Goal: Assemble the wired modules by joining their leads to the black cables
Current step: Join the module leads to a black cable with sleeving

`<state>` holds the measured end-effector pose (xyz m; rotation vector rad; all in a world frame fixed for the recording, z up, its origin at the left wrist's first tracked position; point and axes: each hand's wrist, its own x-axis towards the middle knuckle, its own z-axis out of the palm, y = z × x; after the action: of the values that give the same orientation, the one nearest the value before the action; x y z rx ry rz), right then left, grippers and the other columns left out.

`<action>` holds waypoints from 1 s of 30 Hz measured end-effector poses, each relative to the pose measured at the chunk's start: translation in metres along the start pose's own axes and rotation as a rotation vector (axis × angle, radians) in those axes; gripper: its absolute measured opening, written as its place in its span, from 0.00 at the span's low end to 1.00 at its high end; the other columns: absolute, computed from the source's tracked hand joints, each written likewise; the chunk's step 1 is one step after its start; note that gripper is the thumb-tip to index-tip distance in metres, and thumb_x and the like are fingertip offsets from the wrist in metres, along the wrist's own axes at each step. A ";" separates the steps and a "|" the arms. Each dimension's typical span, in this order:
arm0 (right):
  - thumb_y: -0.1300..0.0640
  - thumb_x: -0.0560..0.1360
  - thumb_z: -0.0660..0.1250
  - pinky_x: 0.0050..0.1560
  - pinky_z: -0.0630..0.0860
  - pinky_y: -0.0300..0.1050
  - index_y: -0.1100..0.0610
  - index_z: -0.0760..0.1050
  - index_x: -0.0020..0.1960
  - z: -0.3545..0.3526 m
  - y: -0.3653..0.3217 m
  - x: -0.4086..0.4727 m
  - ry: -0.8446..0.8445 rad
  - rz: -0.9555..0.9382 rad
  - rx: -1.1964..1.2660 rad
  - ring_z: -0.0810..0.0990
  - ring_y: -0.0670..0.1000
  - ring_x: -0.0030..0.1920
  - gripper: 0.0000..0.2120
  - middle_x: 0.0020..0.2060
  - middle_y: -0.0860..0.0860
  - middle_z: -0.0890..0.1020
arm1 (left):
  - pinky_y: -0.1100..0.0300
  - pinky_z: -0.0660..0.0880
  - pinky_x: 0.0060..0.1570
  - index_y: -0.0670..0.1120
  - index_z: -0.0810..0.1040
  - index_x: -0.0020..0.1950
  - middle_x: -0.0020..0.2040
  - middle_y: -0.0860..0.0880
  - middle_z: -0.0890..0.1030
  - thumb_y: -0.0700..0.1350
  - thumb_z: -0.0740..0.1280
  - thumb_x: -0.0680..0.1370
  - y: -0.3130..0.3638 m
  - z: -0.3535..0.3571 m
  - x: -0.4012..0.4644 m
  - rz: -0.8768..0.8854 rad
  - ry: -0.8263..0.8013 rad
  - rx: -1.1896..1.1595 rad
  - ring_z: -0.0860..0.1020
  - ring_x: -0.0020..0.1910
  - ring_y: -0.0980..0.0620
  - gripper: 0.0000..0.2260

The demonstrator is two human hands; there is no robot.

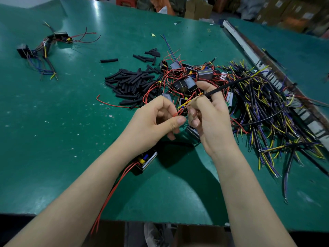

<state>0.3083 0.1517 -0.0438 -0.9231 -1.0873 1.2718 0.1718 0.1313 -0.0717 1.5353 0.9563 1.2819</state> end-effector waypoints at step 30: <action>0.63 0.69 0.59 0.20 0.55 0.34 0.53 0.66 0.59 -0.002 -0.002 0.001 0.004 0.076 0.036 0.60 0.44 0.21 0.19 0.23 0.47 0.71 | 0.68 0.71 0.40 0.52 0.80 0.45 0.36 0.59 0.79 0.46 0.69 0.74 0.004 0.000 -0.004 0.196 0.130 0.391 0.77 0.35 0.63 0.02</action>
<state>0.3109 0.1524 -0.0427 -0.9475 -1.0314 1.3470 0.1715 0.1260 -0.0688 1.9004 1.2182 1.4037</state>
